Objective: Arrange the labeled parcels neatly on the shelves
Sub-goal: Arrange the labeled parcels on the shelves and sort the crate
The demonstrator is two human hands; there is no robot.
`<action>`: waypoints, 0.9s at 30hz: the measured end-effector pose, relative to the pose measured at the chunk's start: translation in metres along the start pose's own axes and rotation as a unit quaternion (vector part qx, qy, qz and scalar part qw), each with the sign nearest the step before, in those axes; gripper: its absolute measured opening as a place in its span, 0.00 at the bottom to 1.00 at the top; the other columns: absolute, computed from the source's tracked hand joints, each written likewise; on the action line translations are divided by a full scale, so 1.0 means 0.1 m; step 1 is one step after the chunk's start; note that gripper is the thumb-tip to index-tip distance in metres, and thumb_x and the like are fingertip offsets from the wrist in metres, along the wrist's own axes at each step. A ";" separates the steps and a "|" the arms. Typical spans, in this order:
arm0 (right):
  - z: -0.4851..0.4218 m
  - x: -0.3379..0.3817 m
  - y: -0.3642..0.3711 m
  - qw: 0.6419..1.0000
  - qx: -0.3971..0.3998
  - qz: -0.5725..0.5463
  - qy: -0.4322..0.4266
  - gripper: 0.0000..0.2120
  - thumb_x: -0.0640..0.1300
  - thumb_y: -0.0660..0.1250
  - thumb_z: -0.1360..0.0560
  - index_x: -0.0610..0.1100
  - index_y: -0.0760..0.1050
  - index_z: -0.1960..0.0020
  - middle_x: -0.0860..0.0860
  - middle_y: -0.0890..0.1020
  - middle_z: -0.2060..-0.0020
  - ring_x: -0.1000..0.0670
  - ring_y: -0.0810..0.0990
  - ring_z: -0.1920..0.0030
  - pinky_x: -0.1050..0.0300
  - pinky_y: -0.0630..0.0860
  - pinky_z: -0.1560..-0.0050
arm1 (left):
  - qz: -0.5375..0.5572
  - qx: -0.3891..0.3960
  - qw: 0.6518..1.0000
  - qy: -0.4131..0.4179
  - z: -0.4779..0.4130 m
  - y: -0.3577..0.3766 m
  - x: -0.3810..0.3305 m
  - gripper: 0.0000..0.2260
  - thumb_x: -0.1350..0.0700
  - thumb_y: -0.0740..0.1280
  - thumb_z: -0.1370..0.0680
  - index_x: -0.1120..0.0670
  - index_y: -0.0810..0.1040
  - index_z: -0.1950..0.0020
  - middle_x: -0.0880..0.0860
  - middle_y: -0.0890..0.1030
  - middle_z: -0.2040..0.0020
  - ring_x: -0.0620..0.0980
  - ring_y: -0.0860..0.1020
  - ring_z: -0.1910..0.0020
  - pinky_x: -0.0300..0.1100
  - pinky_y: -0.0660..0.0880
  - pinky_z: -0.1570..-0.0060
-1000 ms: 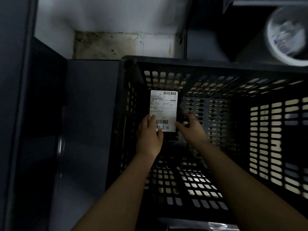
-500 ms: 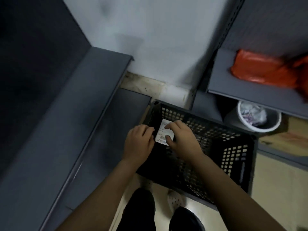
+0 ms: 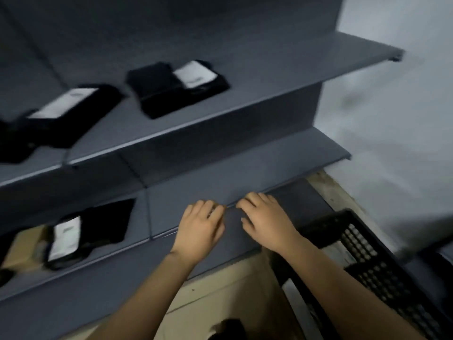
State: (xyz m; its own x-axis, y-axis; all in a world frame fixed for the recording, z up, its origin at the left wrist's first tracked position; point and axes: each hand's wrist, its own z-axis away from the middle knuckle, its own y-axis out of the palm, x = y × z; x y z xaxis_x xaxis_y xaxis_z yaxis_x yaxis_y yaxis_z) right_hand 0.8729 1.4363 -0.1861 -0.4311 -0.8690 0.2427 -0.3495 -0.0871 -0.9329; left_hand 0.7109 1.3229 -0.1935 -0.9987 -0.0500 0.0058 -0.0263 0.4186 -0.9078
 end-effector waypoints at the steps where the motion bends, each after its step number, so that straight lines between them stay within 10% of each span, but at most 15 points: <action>1: -0.12 0.20 0.01 1.000 0.002 0.001 -0.031 0.12 0.43 0.71 0.29 0.45 0.76 0.46 0.48 0.77 0.52 0.45 0.78 0.52 0.51 0.74 0.51 | -0.017 -0.005 1.000 -0.021 0.15 -0.15 0.14 0.08 0.54 0.66 0.25 0.54 0.78 0.47 0.53 0.77 0.54 0.56 0.75 0.56 0.47 0.67 0.57; 27: -0.82 7.04 0.60 0.862 0.003 -0.148 -0.485 0.16 0.47 0.66 0.24 0.45 0.74 0.37 0.48 0.76 0.45 0.44 0.74 0.43 0.48 0.70 0.38 | -0.353 -0.054 0.845 -0.397 5.41 -4.11 2.48 0.13 0.54 0.68 0.27 0.57 0.79 0.45 0.54 0.79 0.52 0.58 0.77 0.55 0.48 0.72 0.56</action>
State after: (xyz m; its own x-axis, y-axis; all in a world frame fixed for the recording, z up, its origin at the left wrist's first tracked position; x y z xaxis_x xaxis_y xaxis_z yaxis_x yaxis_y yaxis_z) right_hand 0.4800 0.8594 -0.0488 0.5755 -0.8064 0.1360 -0.3187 -0.3742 -0.8709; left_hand 0.4972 0.6475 -0.0457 -0.3900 -0.8971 0.2076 -0.6507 0.1090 -0.7515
